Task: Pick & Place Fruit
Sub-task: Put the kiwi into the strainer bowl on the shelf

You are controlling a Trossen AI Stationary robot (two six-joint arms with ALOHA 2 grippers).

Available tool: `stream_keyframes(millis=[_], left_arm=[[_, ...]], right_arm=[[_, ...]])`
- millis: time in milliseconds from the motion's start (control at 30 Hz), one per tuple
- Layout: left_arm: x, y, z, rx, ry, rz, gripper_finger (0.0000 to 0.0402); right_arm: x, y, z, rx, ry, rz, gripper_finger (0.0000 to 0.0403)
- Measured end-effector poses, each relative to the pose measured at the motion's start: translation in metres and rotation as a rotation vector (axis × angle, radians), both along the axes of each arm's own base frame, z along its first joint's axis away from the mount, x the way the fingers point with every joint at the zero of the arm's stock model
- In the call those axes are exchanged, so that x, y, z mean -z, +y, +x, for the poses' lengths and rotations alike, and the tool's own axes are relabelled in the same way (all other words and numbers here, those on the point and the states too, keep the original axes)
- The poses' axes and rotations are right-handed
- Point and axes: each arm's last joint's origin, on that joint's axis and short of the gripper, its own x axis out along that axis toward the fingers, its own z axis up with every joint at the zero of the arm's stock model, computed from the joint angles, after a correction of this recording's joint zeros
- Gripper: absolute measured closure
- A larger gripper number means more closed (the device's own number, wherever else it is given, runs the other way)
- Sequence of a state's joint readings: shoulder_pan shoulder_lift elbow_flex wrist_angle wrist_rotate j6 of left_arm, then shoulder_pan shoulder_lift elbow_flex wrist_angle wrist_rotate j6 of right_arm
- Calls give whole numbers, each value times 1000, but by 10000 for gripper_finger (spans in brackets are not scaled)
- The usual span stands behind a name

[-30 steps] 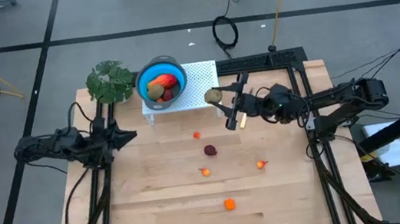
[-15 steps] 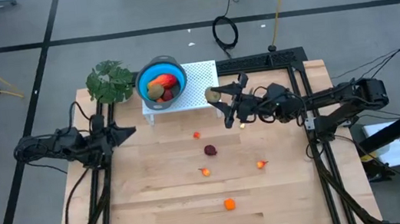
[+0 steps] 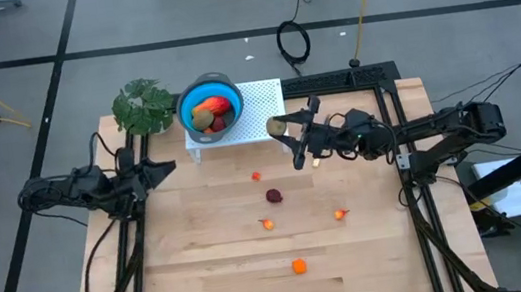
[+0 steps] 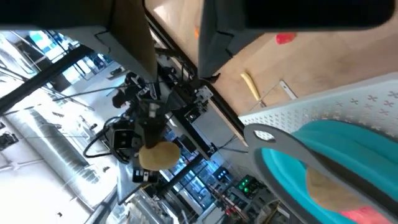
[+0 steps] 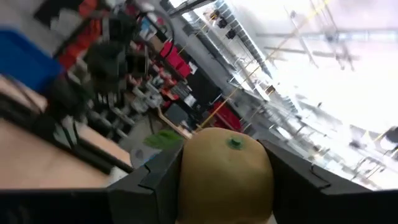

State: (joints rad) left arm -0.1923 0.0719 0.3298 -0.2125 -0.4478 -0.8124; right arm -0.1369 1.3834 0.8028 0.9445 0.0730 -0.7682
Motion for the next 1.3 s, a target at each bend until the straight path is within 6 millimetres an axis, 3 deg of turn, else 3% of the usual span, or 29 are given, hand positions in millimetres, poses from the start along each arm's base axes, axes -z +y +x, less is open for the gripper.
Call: stream_keyframes(millis=[367,600,833,1033,1300], left_arm=[[-13,0,7,-66,-68,128,184],[-21,-7,33,-30,-84,259,127],[-21,-12,62,-33,-80,350,102],[-20,-15,89,-54,-58,403,98],[-39,-18,139,-60,38,491,98]], right_arm=[[-2,2,0,-213,-111,538,223],[0,1,1,-298,-156,886,223],[4,0,2,-303,-199,1157,223],[6,-4,2,-301,-219,1252,223],[6,-4,2,-306,-207,1245,223]])
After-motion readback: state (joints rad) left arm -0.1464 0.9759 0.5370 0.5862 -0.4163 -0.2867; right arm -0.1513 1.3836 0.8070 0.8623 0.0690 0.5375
